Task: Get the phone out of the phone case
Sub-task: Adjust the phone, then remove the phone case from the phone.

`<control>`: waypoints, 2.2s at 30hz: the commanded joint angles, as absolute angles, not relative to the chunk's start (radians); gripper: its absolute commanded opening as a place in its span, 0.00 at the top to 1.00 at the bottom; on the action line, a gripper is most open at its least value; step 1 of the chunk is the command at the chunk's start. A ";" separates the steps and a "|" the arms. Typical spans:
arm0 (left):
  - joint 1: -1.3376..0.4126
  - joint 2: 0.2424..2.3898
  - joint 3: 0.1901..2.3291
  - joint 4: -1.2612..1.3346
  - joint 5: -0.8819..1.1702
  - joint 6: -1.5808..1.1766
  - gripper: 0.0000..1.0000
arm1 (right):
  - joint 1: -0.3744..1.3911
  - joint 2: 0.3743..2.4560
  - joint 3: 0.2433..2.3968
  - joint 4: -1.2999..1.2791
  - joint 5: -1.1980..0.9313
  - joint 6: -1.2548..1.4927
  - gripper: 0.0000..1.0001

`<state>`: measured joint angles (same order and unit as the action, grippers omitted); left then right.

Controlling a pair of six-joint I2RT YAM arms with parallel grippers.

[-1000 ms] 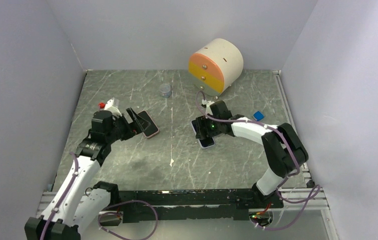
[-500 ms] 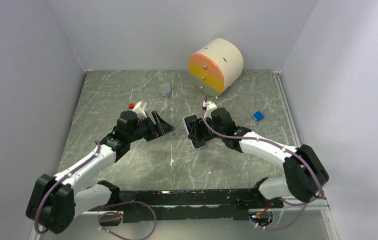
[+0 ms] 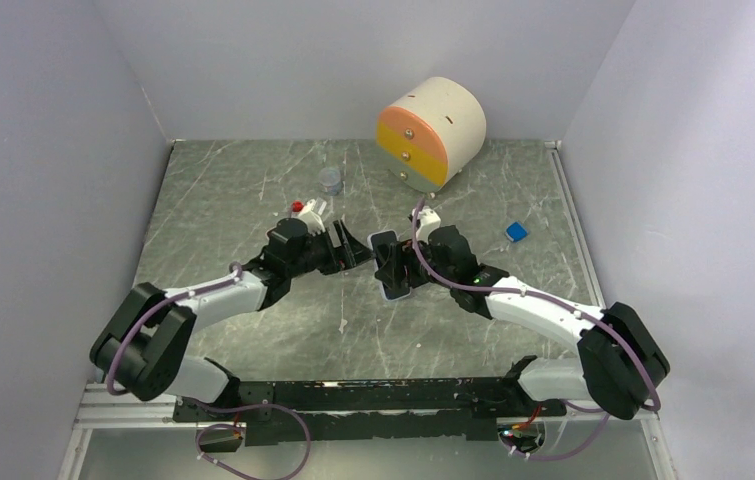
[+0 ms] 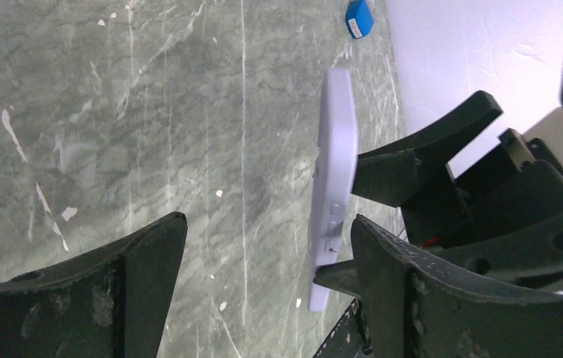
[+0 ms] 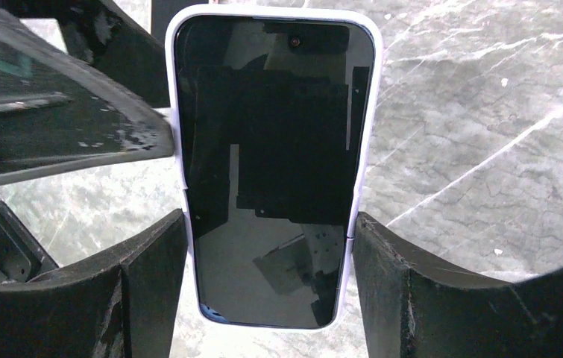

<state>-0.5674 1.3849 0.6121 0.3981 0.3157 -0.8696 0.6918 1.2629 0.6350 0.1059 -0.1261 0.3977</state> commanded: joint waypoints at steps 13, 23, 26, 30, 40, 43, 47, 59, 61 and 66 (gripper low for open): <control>-0.602 1.592 0.699 0.674 0.402 -0.880 0.39 | 0.732 1.330 0.665 0.360 -0.114 0.432 1.00; -0.593 1.534 0.639 0.710 0.362 -0.908 0.87 | 0.735 1.323 0.657 0.409 -0.097 0.416 0.74; -0.582 1.492 0.636 0.714 0.345 -0.925 0.97 | 0.733 1.285 0.626 0.432 -0.084 0.425 0.42; -0.559 1.464 0.629 0.758 0.328 -0.963 0.98 | 0.728 1.211 0.597 0.427 -0.053 0.417 0.09; -0.479 1.462 0.661 0.875 0.351 -1.020 0.98 | 0.719 1.086 0.562 0.444 -0.014 0.413 0.01; -0.455 1.480 0.619 1.011 0.330 -1.087 0.97 | 0.713 1.094 0.552 0.481 -0.042 0.406 0.01; -0.420 1.522 0.566 1.178 0.275 -1.146 0.97 | 0.709 1.089 0.503 0.588 -0.057 0.425 0.01; -0.371 1.623 0.603 1.388 0.359 -1.351 0.98 | 0.698 1.155 0.432 0.813 -0.064 0.491 0.03; -0.373 1.565 0.592 1.344 0.339 -1.340 0.97 | 0.696 1.182 0.438 0.831 -0.078 0.510 0.04; -0.375 1.428 0.593 1.189 0.319 -1.305 0.97 | 0.697 1.223 0.436 0.921 -0.147 0.532 0.07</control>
